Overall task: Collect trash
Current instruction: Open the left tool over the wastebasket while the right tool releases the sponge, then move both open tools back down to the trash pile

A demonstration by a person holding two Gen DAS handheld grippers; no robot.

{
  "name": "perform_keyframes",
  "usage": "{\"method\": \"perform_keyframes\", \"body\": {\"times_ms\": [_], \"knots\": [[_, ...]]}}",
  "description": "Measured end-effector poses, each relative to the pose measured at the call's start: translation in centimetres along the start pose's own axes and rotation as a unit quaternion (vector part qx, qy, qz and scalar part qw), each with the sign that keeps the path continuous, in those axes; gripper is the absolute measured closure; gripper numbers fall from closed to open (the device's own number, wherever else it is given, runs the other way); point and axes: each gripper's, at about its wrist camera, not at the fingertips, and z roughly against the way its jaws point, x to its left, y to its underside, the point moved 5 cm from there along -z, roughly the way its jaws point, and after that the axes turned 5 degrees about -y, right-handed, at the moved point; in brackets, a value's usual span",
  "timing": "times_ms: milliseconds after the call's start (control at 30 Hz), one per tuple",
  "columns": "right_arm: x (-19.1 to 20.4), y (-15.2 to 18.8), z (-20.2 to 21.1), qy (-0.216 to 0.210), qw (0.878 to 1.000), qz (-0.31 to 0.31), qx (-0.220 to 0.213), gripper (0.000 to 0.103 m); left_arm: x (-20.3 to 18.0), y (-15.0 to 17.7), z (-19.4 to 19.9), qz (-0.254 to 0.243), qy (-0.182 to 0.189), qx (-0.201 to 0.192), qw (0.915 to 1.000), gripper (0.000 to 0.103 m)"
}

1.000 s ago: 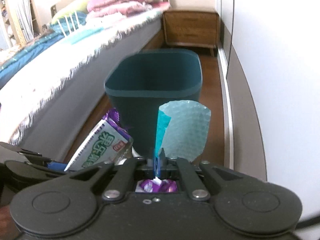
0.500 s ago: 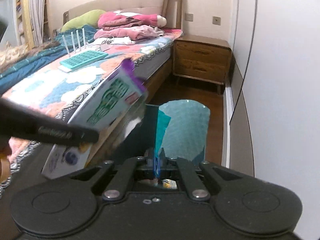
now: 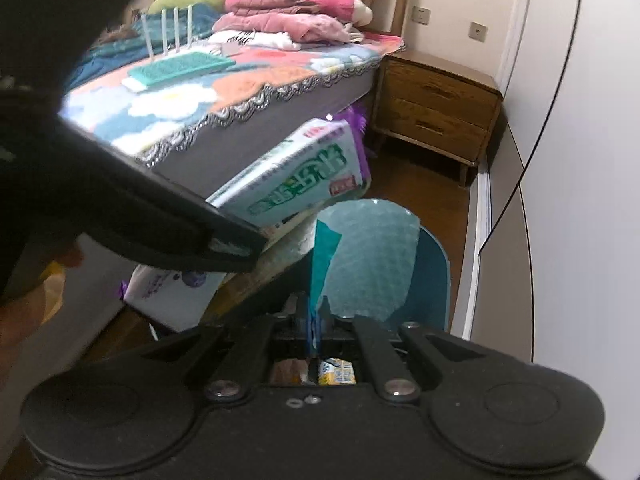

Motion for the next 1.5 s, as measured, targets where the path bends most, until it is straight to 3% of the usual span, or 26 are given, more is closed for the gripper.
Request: {"method": "perform_keyframes", "body": {"times_ms": [200,533,600,633,667,733,900,967,1100,1167,1333,1500], "knots": [[0.0,1.2,-1.5,-0.005,0.999,-0.009,0.041,0.096,-0.7,0.6,-2.4,-0.017,-0.004,0.031,0.9994,0.068],[0.3,2.2,-1.1,-0.003,0.998,-0.024,0.05,0.084,-1.6,2.0,-4.4,-0.039,0.005,0.069,0.9969,0.068],[0.3,2.3,-0.9,-0.001,0.999,-0.027,0.046,0.076,-1.8,2.2,-4.4,-0.039,0.012,0.071,0.9967,0.062],[0.3,2.4,-0.7,-0.002,0.999,-0.028,0.043,0.069,-1.9,2.2,-4.4,-0.039,0.016,0.07,0.9967,0.054],[0.3,2.5,-0.5,-0.003,0.999,-0.028,0.041,0.069,-2.0,2.2,-4.2,-0.038,0.017,0.066,0.9969,0.045],[0.1,2.5,-0.4,-0.002,0.999,-0.03,0.038,0.069,-2.1,2.2,-3.8,-0.035,0.015,0.056,0.9977,0.04],[-0.1,2.2,0.7,-0.004,0.999,-0.046,0.024,0.065,-2.0,2.0,-2.7,-0.032,0.022,0.044,0.9983,0.04],[-0.9,2.2,0.9,-0.007,0.998,-0.058,0.015,0.054,-1.9,1.9,-2.1,-0.033,0.025,0.038,0.9984,0.04],[-1.6,2.3,2.5,-0.01,0.997,-0.076,-0.006,0.051,-1.5,1.7,-0.4,-0.022,0.036,0.022,0.9989,0.04],[-1.9,2.5,3.6,-0.011,0.996,-0.091,-0.02,0.042,-1.0,1.6,0.5,-0.014,0.041,0.008,0.999,0.039],[-2.4,4.2,6.3,-0.021,0.991,-0.128,-0.039,0.036,-0.3,2.4,3.2,-0.011,0.046,-0.017,0.9987,0.039],[-2.0,6.7,8.8,-0.001,0.991,-0.124,-0.048,0.02,0.6,4.7,5.4,-0.015,0.048,-0.031,0.9983,0.035]]}}
